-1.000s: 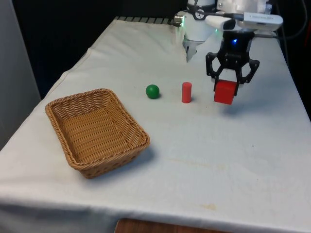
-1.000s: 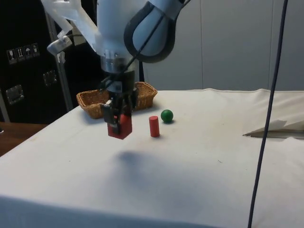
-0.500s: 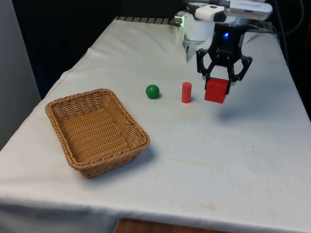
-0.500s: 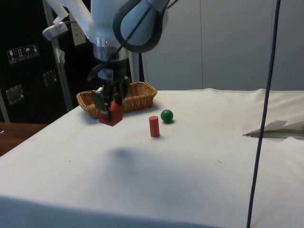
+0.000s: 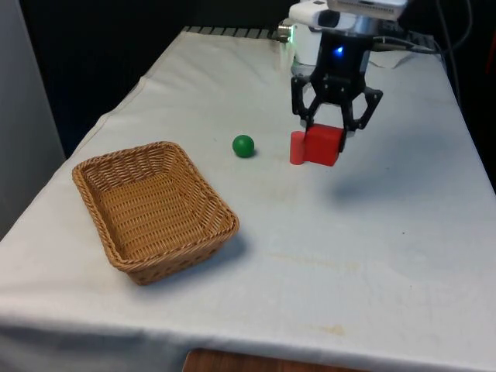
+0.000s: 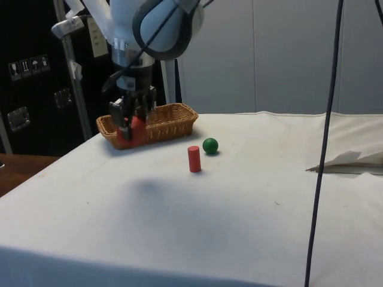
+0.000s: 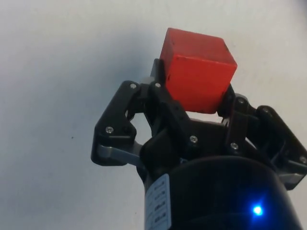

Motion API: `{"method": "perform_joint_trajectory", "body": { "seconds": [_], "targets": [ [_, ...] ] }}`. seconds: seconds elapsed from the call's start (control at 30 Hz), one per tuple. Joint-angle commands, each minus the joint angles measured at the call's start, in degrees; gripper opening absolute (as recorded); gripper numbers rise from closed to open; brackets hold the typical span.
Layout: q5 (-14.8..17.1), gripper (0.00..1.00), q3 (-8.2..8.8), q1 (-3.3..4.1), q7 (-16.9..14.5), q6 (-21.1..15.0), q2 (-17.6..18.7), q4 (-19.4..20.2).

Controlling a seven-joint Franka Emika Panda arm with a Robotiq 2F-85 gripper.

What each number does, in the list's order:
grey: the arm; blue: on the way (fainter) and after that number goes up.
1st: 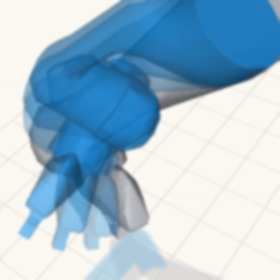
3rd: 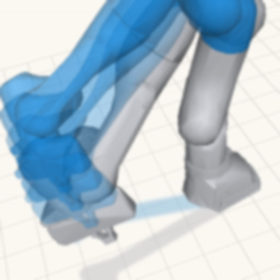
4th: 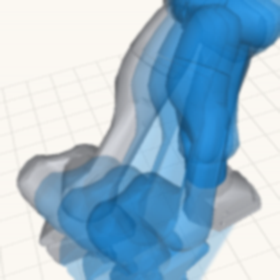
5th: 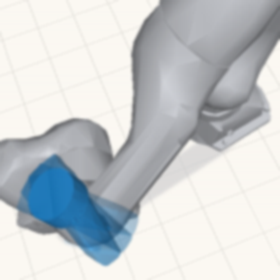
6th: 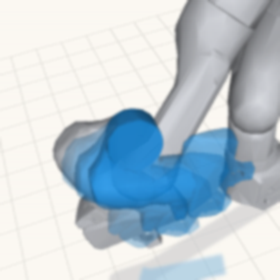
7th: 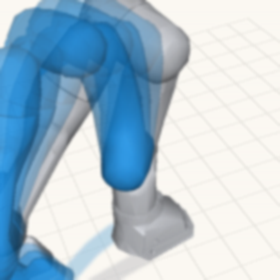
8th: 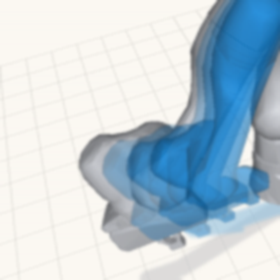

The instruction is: Pick up the object to the left of the cylinder and place it into the basket.

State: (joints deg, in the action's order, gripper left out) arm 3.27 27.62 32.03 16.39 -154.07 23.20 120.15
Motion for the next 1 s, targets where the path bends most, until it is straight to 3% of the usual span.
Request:
{"method": "perform_joint_trajectory", "body": {
  "seconds": [0.0, 0.1, 0.23, 0.27, 0.3, 0.47, 0.5, 0.53, 0.57, 0.6, 0.77, 0.8, 0.83, 0.97],
  "targets": [
    [1.03, 0.03, -0.74, -1.03, -1.20, 0.40, 0.17, -0.74],
    [1.78, 0.03, -0.34, -1.78, -2.41, 0.74, 0.92, -2.18],
    [2.75, 0.03, 0.29, -2.23, -3.84, 1.32, 1.72, -3.67],
    [2.01, 0.03, 1.09, -1.38, -2.98, 0.74, 1.89, -3.32],
    [3.04, 0.03, 0.40, -2.29, -4.18, 1.49, 1.95, -4.01],
    [4.41, 0.03, 1.38, -3.04, -6.07, 2.69, 3.15, -6.53],
    [4.64, 0.03, 1.55, -3.09, -6.42, 2.86, 3.32, -6.88],
    [3.95, 0.03, 2.41, -2.29, -5.61, 2.41, 3.50, -6.59],
    [4.93, 0.03, 1.72, -3.15, -6.70, 2.98, 3.55, -7.22],
    [5.56, 0.03, 2.06, -3.44, -7.51, 3.32, 4.01, -8.08],
    [7.22, 0.03, 2.81, -3.95, -9.22, 4.13, 5.21, -10.03],
    [6.76, 0.03, 3.78, -3.09, -8.71, 3.67, 5.39, -9.80],
    [7.62, 0.03, 2.98, -4.01, -9.68, 4.24, 5.50, -10.43],
    [9.63, 0.03, 3.90, -4.58, -11.63, 4.93, 6.88, -12.26]
  ]
}}
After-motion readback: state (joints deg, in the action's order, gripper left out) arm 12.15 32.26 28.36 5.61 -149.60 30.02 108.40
